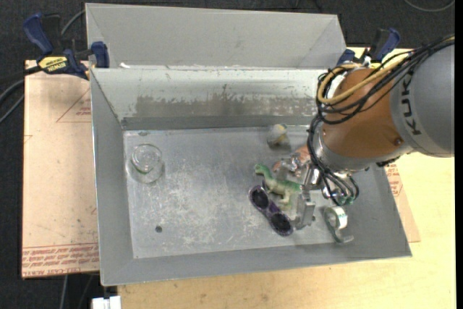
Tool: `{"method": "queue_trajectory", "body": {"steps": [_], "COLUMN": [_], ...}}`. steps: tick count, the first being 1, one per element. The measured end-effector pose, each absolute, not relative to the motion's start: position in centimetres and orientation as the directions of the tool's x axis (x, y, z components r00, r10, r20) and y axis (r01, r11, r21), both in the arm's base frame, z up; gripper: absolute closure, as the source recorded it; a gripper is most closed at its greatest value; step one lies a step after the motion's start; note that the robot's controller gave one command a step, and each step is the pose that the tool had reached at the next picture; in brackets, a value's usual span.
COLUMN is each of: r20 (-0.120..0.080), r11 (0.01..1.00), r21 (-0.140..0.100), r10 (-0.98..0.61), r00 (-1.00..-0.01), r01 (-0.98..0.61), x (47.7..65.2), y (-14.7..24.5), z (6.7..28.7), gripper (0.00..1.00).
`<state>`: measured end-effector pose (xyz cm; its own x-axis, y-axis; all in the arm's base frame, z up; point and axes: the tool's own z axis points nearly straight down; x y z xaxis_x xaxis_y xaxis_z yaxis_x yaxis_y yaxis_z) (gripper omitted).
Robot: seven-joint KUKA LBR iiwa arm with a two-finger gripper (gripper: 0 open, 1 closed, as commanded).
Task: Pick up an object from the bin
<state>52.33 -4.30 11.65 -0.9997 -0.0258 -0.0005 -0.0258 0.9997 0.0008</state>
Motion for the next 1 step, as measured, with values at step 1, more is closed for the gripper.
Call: {"method": "queue_trajectory", "body": {"steps": [1], "r20": [-0.001], "r11": [0.984], "r21": [0.001], "r10": [-0.177], "r00": [-0.984], "r01": [-0.177], "x": [54.55], "y": [-3.43], "z": [10.87], "gripper": [0.00]}}
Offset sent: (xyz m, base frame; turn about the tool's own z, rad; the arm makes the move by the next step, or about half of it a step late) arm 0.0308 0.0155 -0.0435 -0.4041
